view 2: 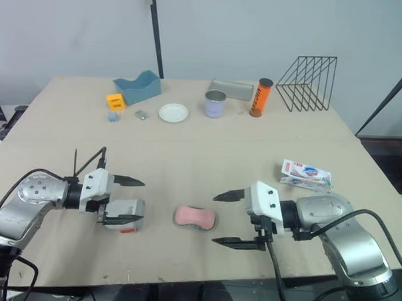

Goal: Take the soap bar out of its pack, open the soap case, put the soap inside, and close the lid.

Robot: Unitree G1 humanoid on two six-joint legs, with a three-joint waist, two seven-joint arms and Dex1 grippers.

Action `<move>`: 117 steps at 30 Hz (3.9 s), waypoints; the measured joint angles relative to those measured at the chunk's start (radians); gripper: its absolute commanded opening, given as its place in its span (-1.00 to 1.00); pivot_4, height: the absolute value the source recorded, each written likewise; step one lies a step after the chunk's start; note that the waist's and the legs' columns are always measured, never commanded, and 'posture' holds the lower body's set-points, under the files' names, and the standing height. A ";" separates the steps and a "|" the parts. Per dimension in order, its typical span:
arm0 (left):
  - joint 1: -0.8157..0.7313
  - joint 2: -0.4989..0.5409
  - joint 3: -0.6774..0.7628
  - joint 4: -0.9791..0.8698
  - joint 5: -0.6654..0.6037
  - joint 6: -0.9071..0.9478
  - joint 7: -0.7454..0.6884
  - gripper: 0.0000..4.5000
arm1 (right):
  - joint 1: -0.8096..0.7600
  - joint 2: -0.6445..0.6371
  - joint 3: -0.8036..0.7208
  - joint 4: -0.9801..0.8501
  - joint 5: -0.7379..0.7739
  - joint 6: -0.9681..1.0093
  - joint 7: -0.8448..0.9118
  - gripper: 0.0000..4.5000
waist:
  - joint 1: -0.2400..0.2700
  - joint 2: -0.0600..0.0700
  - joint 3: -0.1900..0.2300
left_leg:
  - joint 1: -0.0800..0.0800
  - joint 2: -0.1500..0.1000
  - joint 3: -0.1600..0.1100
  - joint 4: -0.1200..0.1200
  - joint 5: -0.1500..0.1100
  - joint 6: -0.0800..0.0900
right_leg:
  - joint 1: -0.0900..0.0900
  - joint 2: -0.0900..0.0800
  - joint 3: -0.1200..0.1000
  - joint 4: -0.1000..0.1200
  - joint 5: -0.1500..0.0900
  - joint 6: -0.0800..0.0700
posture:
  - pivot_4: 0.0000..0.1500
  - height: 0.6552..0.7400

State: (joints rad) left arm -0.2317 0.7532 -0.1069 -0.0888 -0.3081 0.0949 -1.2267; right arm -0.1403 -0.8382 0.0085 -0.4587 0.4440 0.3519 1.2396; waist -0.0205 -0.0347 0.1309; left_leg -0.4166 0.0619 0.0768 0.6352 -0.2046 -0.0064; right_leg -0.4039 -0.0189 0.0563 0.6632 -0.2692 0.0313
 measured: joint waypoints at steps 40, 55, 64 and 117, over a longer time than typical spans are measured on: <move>0.143 0.107 0.119 0.052 -0.022 -0.179 -0.166 1.00 | -0.067 0.116 0.073 0.113 0.101 0.061 -0.012 0.98 | 0.002 -0.001 0.000 | 0.002 0.001 0.000 -0.001 0.000 -0.001 | -0.001 -0.003 0.000 0.000 0.000 -0.003 | 1.00 0.98; 0.091 0.040 0.020 0.184 0.073 -0.274 -0.139 1.00 | -0.023 0.090 0.071 0.066 0.080 0.056 -0.042 0.98 | 0.001 -0.001 0.000 | 0.002 0.001 0.001 -0.001 -0.001 -0.001 | -0.001 -0.003 0.000 0.000 0.000 -0.003 | 1.00 0.98; 0.058 0.028 -0.014 0.237 0.110 -0.321 -0.132 0.89 | -0.009 0.073 0.071 0.051 0.078 0.055 -0.049 0.99 | 0.001 -0.001 0.000 | 0.002 0.001 0.001 -0.001 -0.001 -0.001 | -0.001 -0.002 0.000 0.000 0.000 -0.003 | 1.00 0.98; 0.076 0.011 -0.011 0.070 0.036 -0.204 -0.082 0.57 | -0.293 0.052 0.451 0.122 -0.258 0.430 -0.219 1.00 | 0.000 -0.001 0.000 | 0.001 0.001 0.001 -0.002 -0.001 -0.001 | -0.002 -0.003 -0.001 0.000 0.000 -0.003 | 1.00 0.98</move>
State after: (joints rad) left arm -0.1554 0.7645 -0.1182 -0.0184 -0.2717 -0.1096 -1.3088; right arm -0.4333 -0.7863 0.4598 -0.3372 0.1860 0.7823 1.0205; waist -0.0210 -0.0361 0.1308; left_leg -0.4153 0.0634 0.0782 0.6333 -0.2052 -0.0073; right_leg -0.4064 -0.0216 0.0557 0.6633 -0.2695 0.0278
